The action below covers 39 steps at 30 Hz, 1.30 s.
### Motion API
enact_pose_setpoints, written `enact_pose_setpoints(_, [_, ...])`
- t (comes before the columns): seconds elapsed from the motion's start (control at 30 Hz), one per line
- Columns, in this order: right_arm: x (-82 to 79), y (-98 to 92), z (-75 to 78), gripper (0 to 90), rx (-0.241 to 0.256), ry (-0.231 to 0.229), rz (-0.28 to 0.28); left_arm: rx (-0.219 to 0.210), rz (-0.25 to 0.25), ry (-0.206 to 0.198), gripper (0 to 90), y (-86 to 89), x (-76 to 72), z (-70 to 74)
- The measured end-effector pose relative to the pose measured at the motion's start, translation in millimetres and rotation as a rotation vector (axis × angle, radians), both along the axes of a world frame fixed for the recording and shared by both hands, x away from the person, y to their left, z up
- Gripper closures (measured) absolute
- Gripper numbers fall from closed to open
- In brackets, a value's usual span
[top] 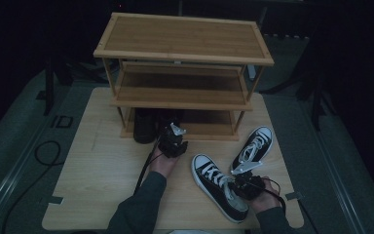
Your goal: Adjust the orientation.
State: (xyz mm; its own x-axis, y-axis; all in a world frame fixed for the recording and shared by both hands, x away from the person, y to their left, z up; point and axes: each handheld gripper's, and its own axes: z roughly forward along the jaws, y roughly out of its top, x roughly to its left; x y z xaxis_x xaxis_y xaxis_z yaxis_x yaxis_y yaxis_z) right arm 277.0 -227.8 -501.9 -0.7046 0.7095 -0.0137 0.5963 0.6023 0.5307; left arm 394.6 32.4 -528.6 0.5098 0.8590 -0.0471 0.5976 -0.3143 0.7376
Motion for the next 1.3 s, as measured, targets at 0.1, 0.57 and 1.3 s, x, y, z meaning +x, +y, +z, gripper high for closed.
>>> enact_pose_setpoints(0.1, [-0.7, -0.4, -0.2, 87.9, 0.006, -0.002, -0.006, 0.009, 0.009, -0.004, 74.7, -4.5, 5.3, -2.6])
enact_pose_setpoints(0.57, [-5.5, -9.8, -0.4, 88.0, 0.035, 0.018, -0.016, 0.053, 0.102, -0.06, 90.0, -28.7, 22.0, -15.9])
enact_pose_setpoints(1.3, [-8.6, -20.1, 5.8, 88.0, 0.082, 0.038, -0.014, 0.057, 0.181, -0.078, 90.0, -33.3, 39.3, -23.7])
